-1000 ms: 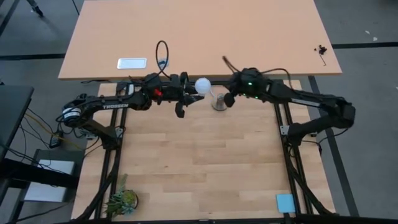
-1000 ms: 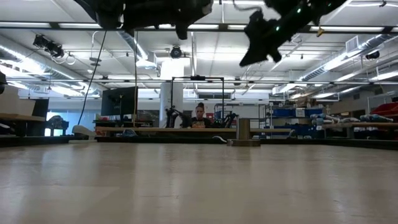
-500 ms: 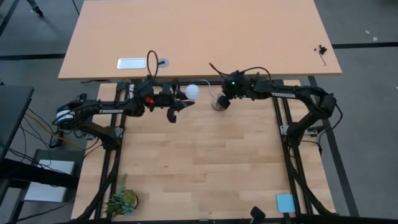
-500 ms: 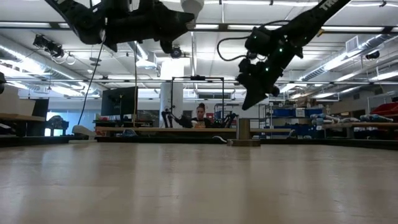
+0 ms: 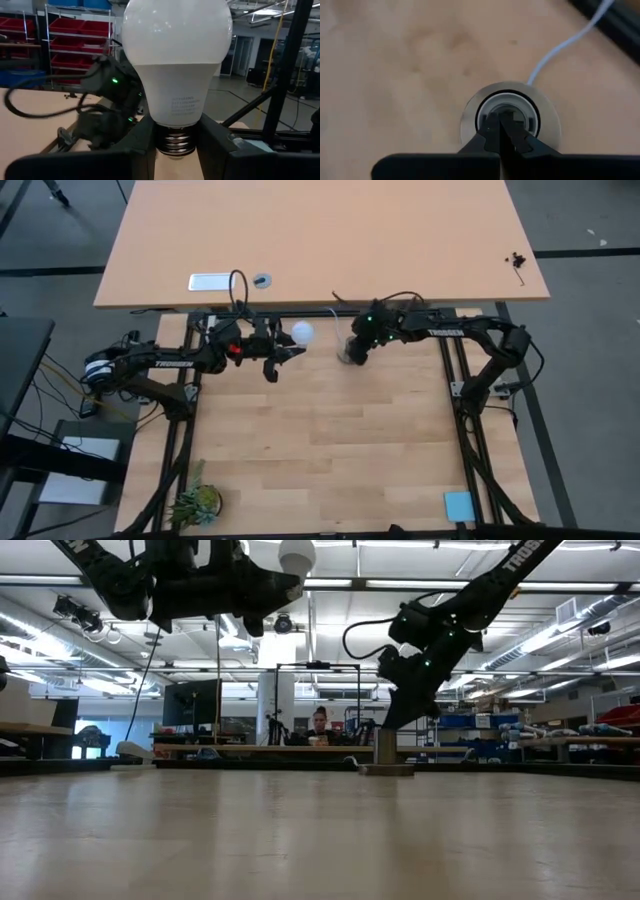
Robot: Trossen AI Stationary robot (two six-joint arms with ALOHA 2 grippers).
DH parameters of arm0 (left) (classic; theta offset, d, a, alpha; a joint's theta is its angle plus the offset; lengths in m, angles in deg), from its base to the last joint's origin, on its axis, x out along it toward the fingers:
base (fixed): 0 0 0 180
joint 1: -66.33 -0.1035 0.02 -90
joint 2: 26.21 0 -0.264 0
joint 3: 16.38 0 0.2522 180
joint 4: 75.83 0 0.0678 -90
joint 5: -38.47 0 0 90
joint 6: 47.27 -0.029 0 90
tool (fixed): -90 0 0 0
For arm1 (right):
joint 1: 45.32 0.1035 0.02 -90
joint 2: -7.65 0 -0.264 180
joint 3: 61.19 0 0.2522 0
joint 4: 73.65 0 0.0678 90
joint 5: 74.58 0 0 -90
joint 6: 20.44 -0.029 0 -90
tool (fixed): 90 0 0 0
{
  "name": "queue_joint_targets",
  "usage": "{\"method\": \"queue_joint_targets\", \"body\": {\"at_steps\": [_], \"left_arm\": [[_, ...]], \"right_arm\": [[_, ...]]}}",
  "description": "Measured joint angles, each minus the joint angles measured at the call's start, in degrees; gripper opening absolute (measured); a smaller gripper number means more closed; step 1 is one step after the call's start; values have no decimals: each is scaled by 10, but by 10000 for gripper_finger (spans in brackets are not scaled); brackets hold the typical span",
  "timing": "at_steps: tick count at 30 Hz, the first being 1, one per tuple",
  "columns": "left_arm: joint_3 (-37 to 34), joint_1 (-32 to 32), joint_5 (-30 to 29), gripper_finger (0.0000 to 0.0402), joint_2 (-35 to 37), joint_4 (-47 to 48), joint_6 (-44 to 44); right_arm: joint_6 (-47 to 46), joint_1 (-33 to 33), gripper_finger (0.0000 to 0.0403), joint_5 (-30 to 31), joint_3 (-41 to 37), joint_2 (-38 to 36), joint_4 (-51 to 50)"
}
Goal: Screw lightbulb
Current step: Insert the white lightbulb into the gold lamp
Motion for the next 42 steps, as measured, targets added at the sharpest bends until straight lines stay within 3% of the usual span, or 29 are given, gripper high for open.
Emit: {"method": "queue_joint_targets", "body": {"at_steps": [16,21,25,30,35,42], "left_arm": [[0,0,-2,101,0,0,-2],[0,0,-2,101,0,1,-2],[0,8,-2,101,-1,1,-3],[0,34,-3,101,-1,3,-19],[1,70,-43,101,-14,-2,-51],[6,94,-87,101,-86,-45,-61]], "right_arm": [[-71,174,3,-21,-3,3,65],[-68,196,5,-21,19,-2,60],[-60,198,6,-20,52,-21,0],[-40,198,6,-12,89,-68,-102],[-27,198,6,22,113,-144,-174],[-26,201,13,48,118,-245,-154]]}}
